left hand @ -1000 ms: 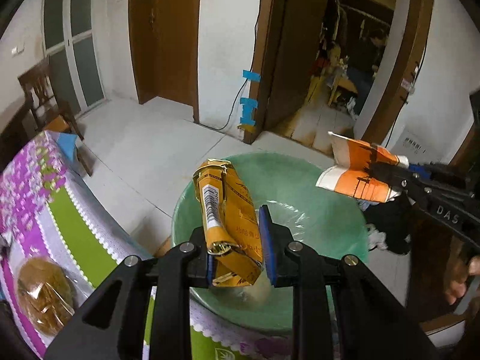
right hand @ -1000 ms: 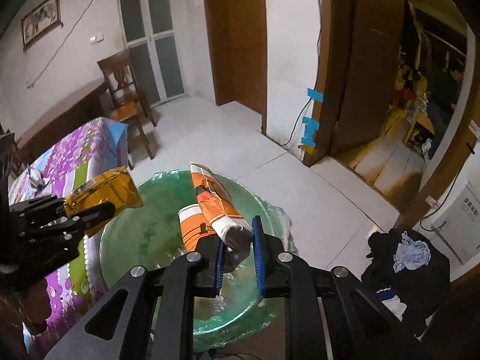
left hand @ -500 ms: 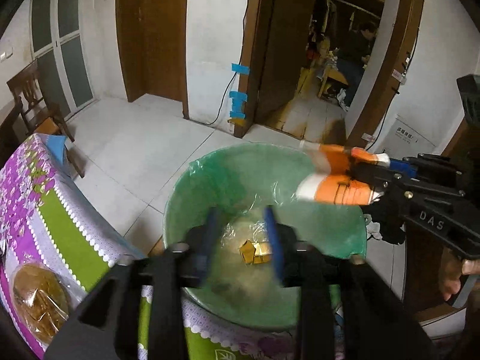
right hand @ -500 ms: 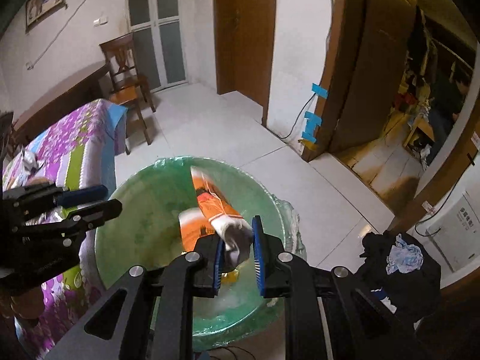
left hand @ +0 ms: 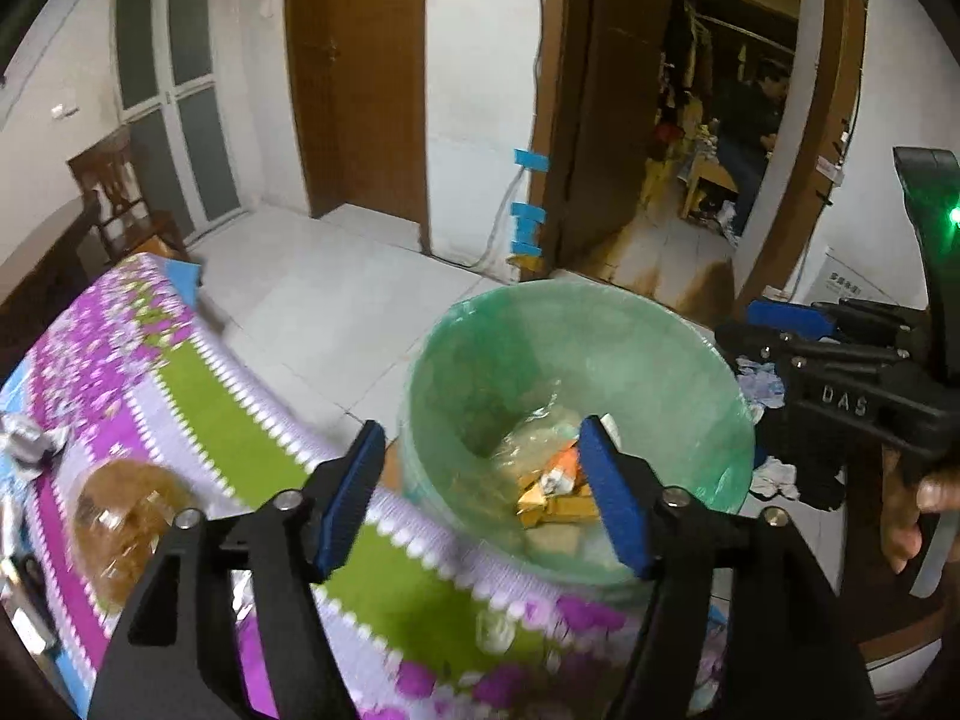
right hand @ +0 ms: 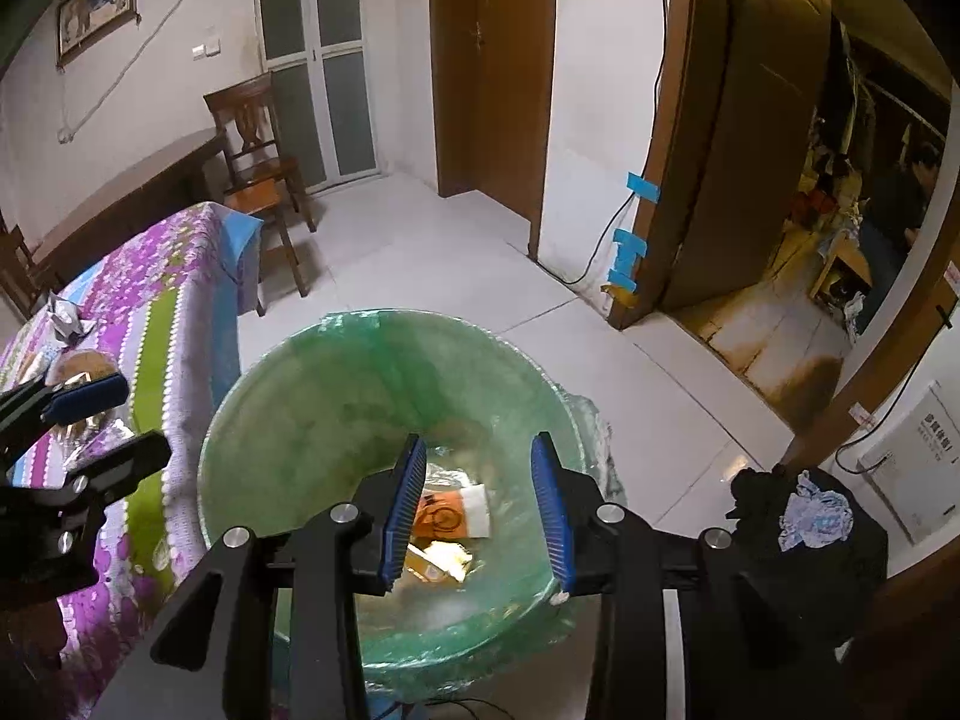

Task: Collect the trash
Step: 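Move both open tools back over the table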

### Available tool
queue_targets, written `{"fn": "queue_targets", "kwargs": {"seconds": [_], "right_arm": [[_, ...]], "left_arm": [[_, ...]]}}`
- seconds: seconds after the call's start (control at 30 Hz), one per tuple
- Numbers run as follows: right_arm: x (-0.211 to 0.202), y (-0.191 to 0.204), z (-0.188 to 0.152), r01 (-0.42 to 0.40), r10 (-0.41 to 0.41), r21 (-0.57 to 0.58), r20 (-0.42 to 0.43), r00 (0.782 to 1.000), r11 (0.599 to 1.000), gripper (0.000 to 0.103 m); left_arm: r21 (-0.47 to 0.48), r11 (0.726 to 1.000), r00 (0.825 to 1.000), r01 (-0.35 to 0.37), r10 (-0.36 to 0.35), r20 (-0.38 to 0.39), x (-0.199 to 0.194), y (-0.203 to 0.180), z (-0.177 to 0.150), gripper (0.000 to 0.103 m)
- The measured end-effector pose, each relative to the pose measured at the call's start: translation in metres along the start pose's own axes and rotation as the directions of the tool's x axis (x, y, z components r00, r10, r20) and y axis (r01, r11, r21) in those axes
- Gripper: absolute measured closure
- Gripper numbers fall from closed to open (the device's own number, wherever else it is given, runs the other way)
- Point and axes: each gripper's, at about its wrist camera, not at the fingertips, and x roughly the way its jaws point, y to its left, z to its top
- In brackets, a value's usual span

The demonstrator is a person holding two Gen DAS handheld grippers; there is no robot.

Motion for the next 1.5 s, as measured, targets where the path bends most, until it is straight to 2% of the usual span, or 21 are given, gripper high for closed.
{"fn": "queue_targets", "kwargs": {"seconds": [0.2, 0.23, 0.27, 0.3, 0.33, 0.5, 0.57, 0.63, 0.8, 0.87, 0.97, 1.03, 1.1, 1.13, 1.17, 1.27, 1.33, 1.37, 1.4, 1.47, 1.5], "right_arm": [[-0.027, 0.013, -0.023, -0.052, 0.051, 0.010, 0.098, 0.994, 0.999, 0.063], [-0.034, 0.018, -0.028, -0.062, 0.060, 0.008, 0.124, 0.990, 0.998, 0.061], [-0.040, 0.023, -0.032, -0.068, 0.067, 0.006, 0.145, 0.987, 0.998, 0.053], [-0.050, 0.030, -0.038, -0.081, 0.079, 0.002, 0.188, 0.979, 0.997, 0.046], [-0.059, 0.038, -0.044, -0.093, 0.092, -0.007, 0.227, 0.970, 0.996, 0.045], [-0.090, 0.088, -0.063, -0.149, 0.175, -0.102, 0.329, 0.928, 0.984, 0.044], [-0.096, 0.113, -0.067, -0.184, 0.225, -0.149, 0.336, 0.914, 0.971, 0.044], [-0.100, 0.136, -0.070, -0.204, 0.259, -0.191, 0.336, 0.906, 0.960, 0.044], [-0.108, 0.198, -0.077, -0.240, 0.343, -0.311, 0.340, 0.875, 0.920, 0.044], [-0.110, 0.225, -0.081, -0.272, 0.396, -0.360, 0.336, 0.854, 0.892, 0.043], [-0.113, 0.260, -0.084, -0.298, 0.446, -0.412, 0.331, 0.832, 0.861, 0.035], [-0.112, 0.289, -0.084, -0.316, 0.489, -0.471, 0.306, 0.817, 0.824, 0.031], [-0.109, 0.317, -0.082, -0.317, 0.516, -0.526, 0.289, 0.806, 0.789, 0.023], [-0.107, 0.330, -0.079, -0.324, 0.532, -0.550, 0.274, 0.801, 0.770, 0.021], [-0.103, 0.347, -0.075, -0.337, 0.553, -0.577, 0.248, 0.796, 0.744, 0.018], [-0.087, 0.379, -0.059, -0.370, 0.584, -0.606, 0.198, 0.787, 0.704, 0.015], [-0.067, 0.413, -0.043, -0.452, 0.631, -0.626, 0.084, 0.771, 0.635, 0.013], [-0.058, 0.422, -0.039, -0.469, 0.638, -0.628, 0.056, 0.768, 0.621, 0.013], [-0.045, 0.439, -0.030, -0.512, 0.655, -0.630, -0.008, 0.755, 0.584, 0.013], [-0.018, 0.471, -0.014, -0.591, 0.688, -0.627, -0.119, 0.716, 0.507, 0.008], [-0.009, 0.482, -0.008, -0.600, 0.689, -0.636, -0.143, 0.711, 0.486, 0.005]], "left_arm": [[-0.086, 0.996, 0.999, -0.022, 0.024, 0.026, -0.038, 0.015, -0.034, 0.030], [-0.112, 0.993, 0.999, -0.037, 0.041, 0.032, -0.047, 0.021, -0.045, 0.029], [-0.132, 0.990, 0.998, -0.053, 0.059, 0.038, -0.056, 0.025, -0.054, 0.029], [-0.151, 0.986, 0.995, -0.077, 0.085, 0.045, -0.065, 0.029, -0.064, 0.028], [-0.165, 0.981, 0.993, -0.099, 0.109, 0.051, -0.073, 0.032, -0.073, 0.028], [-0.273, 0.943, 0.973, -0.192, 0.219, 0.072, -0.119, 0.065, -0.119, 0.022], [-0.338, 0.911, 0.959, -0.237, 0.275, 0.069, -0.138, 0.084, -0.135, 0.021], [-0.402, 0.863, 0.932, -0.305, 0.357, 0.058, -0.156, 0.104, -0.152, 0.021], [-0.506, 0.765, 0.877, -0.399, 0.480, 0.034, -0.187, 0.144, -0.183, 0.017], [-0.534, 0.718, 0.844, -0.446, 0.536, 0.016, -0.198, 0.160, -0.193, 0.017], [-0.545, 0.662, 0.792, -0.515, 0.611, -0.007, -0.211, 0.175, -0.200, 0.016], [-0.554, 0.625, 0.757, -0.551, 0.653, -0.016, -0.219, 0.187, -0.203, 0.013], [-0.563, 0.598, 0.732, -0.570, 0.682, -0.017, -0.228, 0.198, -0.208, 0.007], [-0.569, 0.575, 0.710, -0.587, 0.704, -0.021, -0.233, 0.203, -0.210, 0.006], [-0.578, 0.554, 0.690, -0.600, 0.723, -0.023, -0.238, 0.208, -0.212, 0.006], [-0.608, 0.492, 0.644, -0.623, 0.764, -0.042, -0.248, 0.226, -0.214, 0.006], [-0.642, 0.448, 0.618, -0.622, 0.784, -0.052, -0.253, 0.236, -0.216, 0.006], [-0.665, 0.422, 0.603, -0.616, 0.796, -0.054, -0.257, 0.239, -0.218, 0.006], [-0.700, 0.385, 0.582, -0.601, 0.811, -0.055, -0.261, 0.244, -0.221, 0.006], [-0.745, 0.346, 0.562, -0.571, 0.826, -0.047, -0.268, 0.248, -0.227, 0.006], [-0.762, 0.331, 0.553, -0.556, 0.832, -0.042, -0.271, 0.250, -0.230, 0.006]]}}
